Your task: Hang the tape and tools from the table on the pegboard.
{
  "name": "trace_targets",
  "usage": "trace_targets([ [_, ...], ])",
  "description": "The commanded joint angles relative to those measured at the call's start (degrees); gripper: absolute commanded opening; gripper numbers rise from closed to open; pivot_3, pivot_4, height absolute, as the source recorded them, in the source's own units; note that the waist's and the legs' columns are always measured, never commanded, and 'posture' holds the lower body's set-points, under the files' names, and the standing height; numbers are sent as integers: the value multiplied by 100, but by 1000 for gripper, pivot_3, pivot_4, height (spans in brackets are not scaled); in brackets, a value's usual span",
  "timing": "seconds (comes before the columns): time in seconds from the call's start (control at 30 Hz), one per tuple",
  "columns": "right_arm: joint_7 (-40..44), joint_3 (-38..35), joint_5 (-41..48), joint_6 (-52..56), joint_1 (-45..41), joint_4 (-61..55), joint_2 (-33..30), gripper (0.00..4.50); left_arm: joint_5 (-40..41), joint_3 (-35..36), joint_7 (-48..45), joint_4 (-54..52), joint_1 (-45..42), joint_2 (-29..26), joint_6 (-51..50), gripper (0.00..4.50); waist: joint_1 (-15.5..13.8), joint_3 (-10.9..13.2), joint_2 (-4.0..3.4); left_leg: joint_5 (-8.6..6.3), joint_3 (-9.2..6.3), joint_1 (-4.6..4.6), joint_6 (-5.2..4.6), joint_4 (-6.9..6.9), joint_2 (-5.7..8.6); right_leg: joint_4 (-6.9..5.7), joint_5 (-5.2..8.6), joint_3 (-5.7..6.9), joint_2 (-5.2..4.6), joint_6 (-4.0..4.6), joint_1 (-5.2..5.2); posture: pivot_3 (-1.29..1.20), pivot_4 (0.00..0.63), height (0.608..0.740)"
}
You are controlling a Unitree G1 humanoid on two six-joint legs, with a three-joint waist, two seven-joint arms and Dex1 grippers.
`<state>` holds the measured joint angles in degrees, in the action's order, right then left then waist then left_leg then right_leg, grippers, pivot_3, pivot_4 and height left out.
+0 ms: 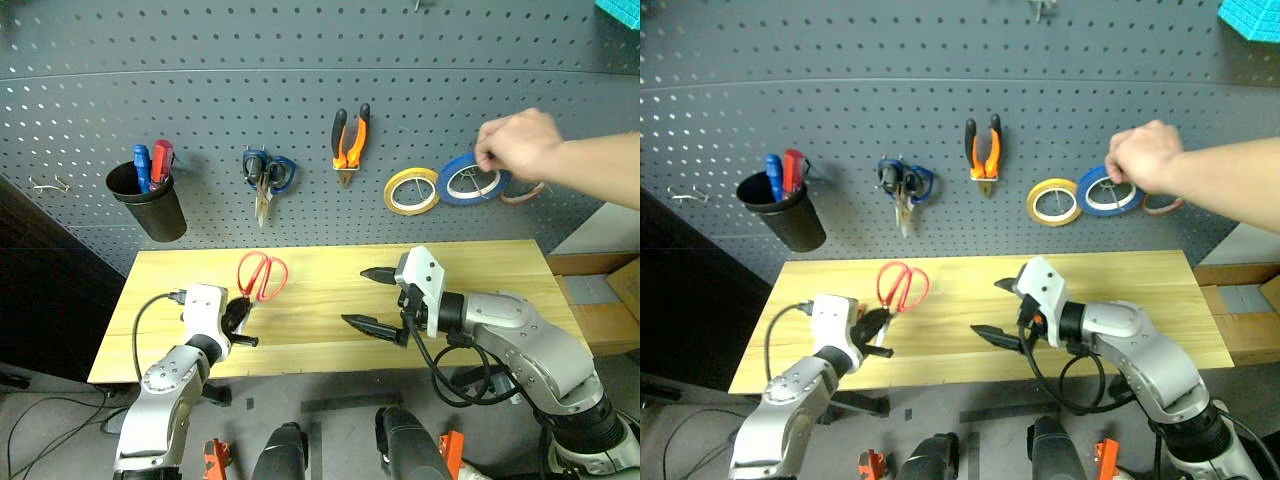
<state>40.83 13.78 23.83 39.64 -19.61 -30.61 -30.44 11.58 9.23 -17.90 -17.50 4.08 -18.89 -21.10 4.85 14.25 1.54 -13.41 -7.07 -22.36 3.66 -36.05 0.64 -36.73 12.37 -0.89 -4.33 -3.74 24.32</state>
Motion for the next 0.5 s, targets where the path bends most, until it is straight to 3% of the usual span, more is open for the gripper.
trace_targets([
  [0.03,78,0,-25,-260,-127,-79,63,4500,-324,-9,199,-666,235,47,702,47,4,-2,2,-1,3,1,1,0,-1,0,0,-3,0,0,0,-145,169,740],
  [0.27,126,-18,-127,-441,-322,159,108,4500,-723,63,305,-1368,-22,-143,1252,47,-12,-18,16,0,3,2,1,-6,-14,-6,-4,-1,18,6,-1,-129,159,740],
  [0.5,123,31,-153,-525,-563,301,329,4500,-616,93,484,-1012,-1003,-78,933,47,-11,-27,18,0,3,4,0,-11,-14,-10,-6,-2,21,5,-2,-129,159,740],
])
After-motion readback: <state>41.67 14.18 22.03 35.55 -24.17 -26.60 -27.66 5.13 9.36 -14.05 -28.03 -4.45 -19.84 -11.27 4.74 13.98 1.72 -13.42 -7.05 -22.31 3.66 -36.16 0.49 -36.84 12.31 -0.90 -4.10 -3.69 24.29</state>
